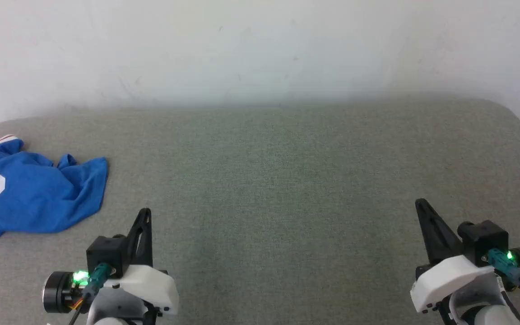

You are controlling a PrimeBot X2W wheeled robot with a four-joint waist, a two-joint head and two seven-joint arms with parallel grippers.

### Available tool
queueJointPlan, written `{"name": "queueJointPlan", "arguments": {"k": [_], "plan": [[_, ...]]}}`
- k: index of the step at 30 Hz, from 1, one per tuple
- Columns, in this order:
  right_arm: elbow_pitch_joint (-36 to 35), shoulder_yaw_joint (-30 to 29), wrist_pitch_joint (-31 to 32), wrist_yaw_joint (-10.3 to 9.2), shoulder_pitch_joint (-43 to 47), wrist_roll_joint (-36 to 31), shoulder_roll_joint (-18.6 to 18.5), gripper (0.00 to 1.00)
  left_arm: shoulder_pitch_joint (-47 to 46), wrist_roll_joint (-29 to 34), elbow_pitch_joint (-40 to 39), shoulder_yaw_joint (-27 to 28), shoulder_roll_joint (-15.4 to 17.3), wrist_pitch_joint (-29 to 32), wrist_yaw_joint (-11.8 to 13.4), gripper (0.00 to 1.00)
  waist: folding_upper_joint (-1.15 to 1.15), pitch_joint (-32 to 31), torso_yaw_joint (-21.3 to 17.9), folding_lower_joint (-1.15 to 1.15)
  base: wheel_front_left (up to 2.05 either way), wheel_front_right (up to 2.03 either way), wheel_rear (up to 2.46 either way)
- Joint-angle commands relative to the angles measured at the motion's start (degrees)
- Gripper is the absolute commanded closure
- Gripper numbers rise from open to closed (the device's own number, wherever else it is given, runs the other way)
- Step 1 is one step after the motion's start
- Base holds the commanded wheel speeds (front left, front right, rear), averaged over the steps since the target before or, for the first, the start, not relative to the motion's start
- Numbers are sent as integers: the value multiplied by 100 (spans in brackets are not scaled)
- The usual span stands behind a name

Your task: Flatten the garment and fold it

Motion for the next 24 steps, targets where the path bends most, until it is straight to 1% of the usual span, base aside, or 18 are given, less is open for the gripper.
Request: {"name": "queueJointPlan", "arguments": {"k": [1,2,24], "plan": [[-2,-5,3,-6,-83,-43,21,100,-70,37,17,24,-30,1,-47,100,0,0,0,0,0,0,0],[0,-1,0,0,0,0,0,0,0,0,0,0,0,0,0,0,0,0,0,0,0,0,0],[4,-291,-213,-1,66,84,-2,0,83,-17,7,-12,0,-213,20,0,0,5,44,0,0,0,0]]}}
